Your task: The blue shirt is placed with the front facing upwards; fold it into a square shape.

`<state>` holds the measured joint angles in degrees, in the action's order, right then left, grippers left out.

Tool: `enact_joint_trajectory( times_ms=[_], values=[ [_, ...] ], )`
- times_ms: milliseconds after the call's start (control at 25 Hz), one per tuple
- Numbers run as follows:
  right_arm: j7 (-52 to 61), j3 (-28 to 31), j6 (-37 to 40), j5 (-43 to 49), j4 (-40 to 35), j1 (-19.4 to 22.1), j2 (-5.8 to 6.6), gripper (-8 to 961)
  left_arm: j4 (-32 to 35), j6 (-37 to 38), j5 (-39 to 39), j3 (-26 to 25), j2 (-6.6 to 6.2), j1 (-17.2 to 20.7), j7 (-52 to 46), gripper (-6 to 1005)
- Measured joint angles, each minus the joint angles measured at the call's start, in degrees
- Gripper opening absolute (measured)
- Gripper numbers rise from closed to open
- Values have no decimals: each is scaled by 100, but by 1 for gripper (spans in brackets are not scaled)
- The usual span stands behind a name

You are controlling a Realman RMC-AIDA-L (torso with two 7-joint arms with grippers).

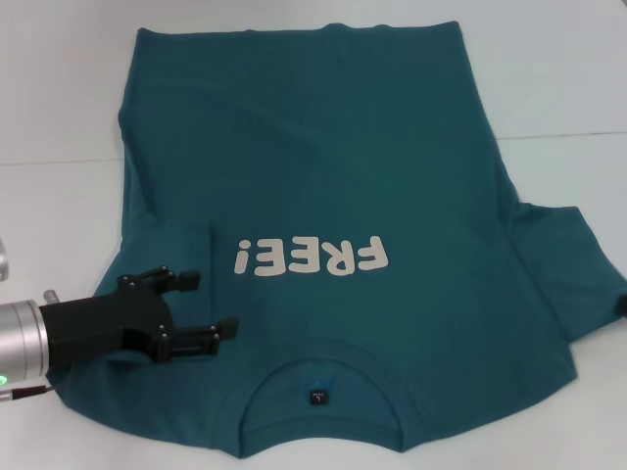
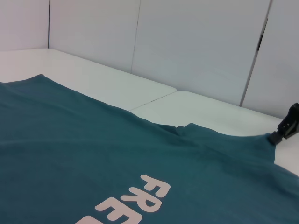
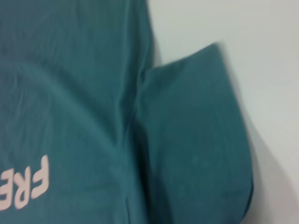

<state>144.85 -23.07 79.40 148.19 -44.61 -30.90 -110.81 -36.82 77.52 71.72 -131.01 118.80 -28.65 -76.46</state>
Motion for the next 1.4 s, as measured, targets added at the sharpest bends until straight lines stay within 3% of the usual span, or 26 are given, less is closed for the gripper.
enact_joint_trajectory(
  times_ms=[280, 720, 1400],
  values=[
    [68, -5, -21, 14, -107, 27, 159, 43, -7, 0, 0, 9, 2, -28, 0, 937],
    [38, 0, -151, 18, -342, 68, 232, 42, -25, 38, 0, 14, 0, -44, -14, 937],
    [69, -3, -18, -3, -851, -80, 244, 42, -36, 67, 0, 14, -22, -62, -38, 937]
  ],
)
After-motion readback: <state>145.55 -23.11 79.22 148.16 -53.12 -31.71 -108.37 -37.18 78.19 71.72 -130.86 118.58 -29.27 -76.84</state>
